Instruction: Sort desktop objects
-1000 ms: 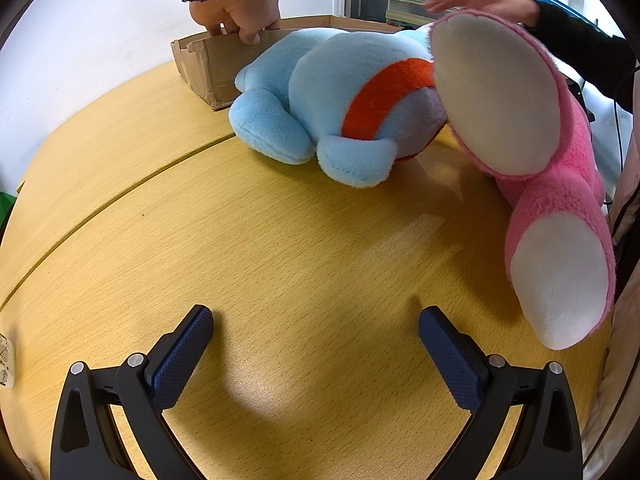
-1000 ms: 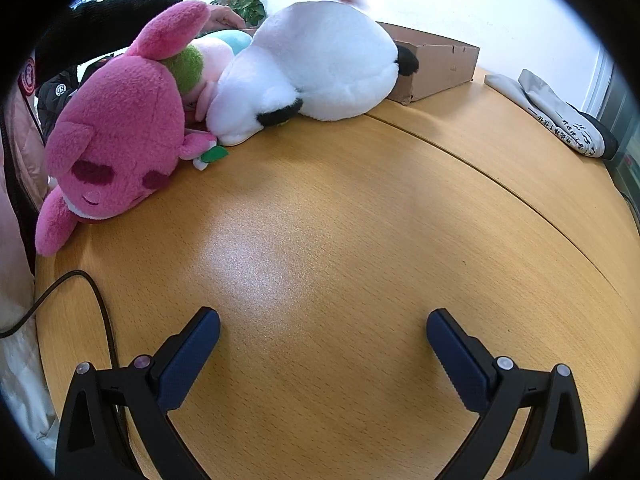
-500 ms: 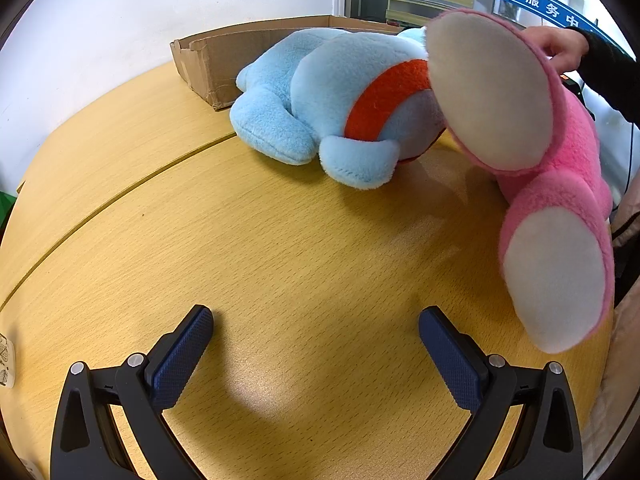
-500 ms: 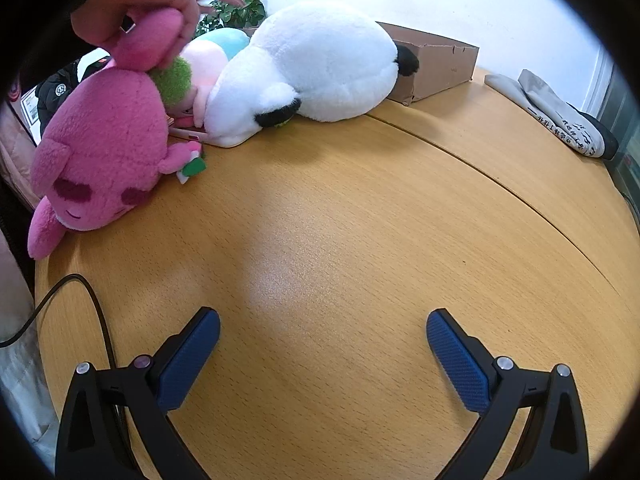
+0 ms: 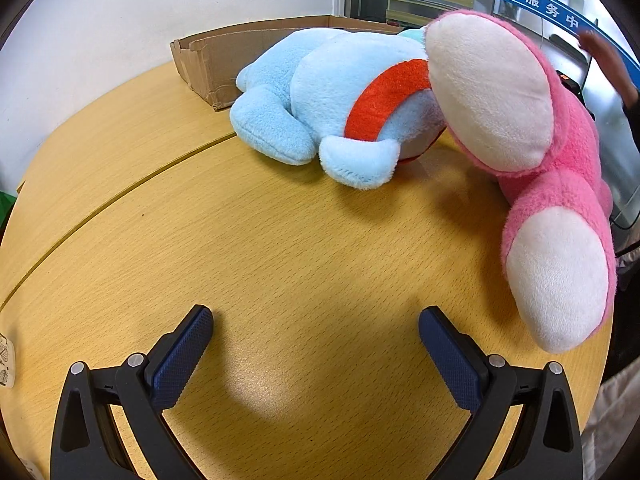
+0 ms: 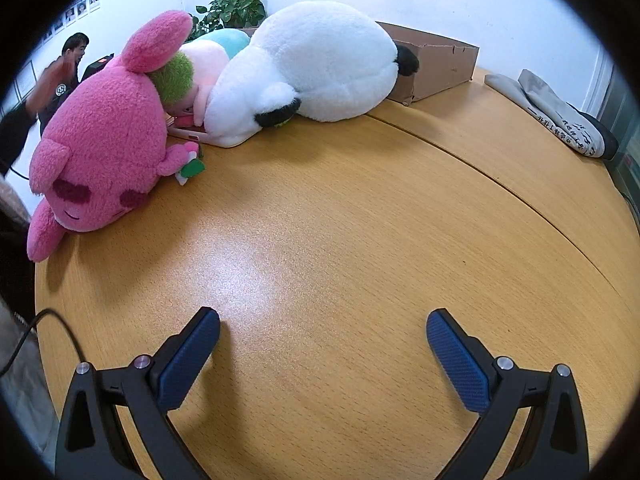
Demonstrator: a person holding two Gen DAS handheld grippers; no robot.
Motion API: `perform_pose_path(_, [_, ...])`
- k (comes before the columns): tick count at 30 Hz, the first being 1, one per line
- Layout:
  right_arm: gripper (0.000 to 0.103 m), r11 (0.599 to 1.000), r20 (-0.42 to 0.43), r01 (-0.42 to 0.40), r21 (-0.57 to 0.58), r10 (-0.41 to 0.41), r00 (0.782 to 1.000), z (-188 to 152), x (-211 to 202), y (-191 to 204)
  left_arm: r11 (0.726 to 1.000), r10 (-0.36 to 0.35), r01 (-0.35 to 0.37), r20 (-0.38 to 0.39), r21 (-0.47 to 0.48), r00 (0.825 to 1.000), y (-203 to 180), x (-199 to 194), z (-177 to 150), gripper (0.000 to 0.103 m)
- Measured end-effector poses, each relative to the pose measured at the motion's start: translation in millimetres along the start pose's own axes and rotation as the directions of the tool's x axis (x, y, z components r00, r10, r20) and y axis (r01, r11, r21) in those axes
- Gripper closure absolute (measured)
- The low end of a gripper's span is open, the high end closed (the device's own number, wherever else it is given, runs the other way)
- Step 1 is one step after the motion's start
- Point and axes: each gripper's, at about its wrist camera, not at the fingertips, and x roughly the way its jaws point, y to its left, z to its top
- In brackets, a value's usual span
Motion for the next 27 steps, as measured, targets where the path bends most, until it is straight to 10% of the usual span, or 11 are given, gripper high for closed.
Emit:
perform_pose_path(21, [0.000,1.000,0.000,0.018,0.022,-0.018,1.000,3.2,1.7,5.0,1.000,0.020,-0.020,0.003,-0.013,1.000,-10.3,-5.0,-7.5,0.000])
perform_pose_path(27, [0.000,0.981,0.014,0.103,0.166,-0.106,0.994,-14.3,-15.2,37.2,0.985,0.164,-0.159,0.069,-0.067,0.984,-38.7,-39.8,-27.0,0.000])
